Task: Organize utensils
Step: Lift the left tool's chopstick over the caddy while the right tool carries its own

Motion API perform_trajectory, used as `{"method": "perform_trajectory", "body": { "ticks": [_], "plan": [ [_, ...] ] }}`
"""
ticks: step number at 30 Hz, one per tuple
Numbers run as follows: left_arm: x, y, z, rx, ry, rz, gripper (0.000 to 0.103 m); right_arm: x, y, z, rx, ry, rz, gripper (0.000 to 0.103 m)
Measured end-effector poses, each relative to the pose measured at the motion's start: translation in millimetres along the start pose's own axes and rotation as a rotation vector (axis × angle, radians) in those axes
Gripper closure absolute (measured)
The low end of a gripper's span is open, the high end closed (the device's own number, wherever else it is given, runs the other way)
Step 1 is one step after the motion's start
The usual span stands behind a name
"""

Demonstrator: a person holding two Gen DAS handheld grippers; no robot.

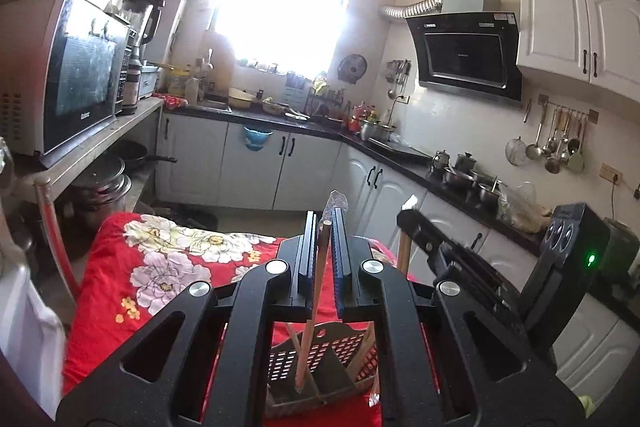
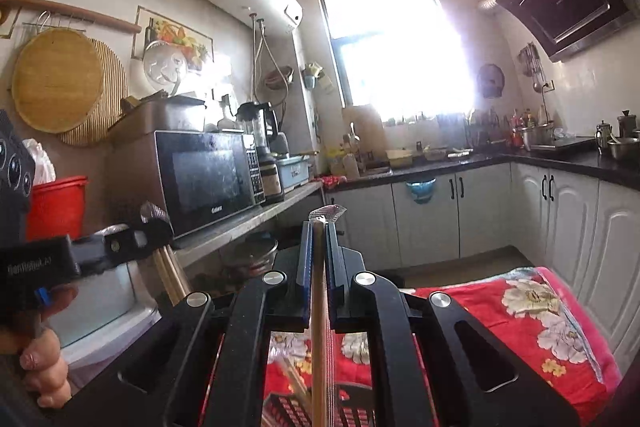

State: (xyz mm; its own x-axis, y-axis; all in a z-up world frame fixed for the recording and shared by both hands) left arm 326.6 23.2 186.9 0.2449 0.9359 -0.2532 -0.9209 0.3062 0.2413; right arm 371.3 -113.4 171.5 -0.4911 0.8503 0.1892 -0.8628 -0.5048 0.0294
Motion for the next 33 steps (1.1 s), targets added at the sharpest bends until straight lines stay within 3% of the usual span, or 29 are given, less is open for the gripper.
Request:
{"method": "perform_trajectory", "body": {
  "ticks": [7,23,33],
  "plan": [
    [11,-12,-13,0.005,-0.003,0.037,0.099,1,-18,-3,-0.035,0.012,-0.018,0.097],
    [22,-43,-60,0.060,0.011,0.022,0.099,-16,-42,-48,-0.081,0.054,-0.068,0.097],
    [21,-52,-81,0.086,0.007,0.028,0.099,-25,-39,-75,-0.040,0.079,-0.067,0.096]
  ]
}}
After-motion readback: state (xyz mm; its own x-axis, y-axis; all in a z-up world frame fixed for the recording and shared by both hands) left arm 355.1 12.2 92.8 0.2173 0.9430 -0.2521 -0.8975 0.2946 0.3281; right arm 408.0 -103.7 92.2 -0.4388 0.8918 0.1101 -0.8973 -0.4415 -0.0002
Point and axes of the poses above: each gripper's, at about its wrist camera, not at the fingertips, and y roughly against the way its jaws point, x to its left, z to its top, the point moved 8 cm from there along -y, roughly the way its jaws point
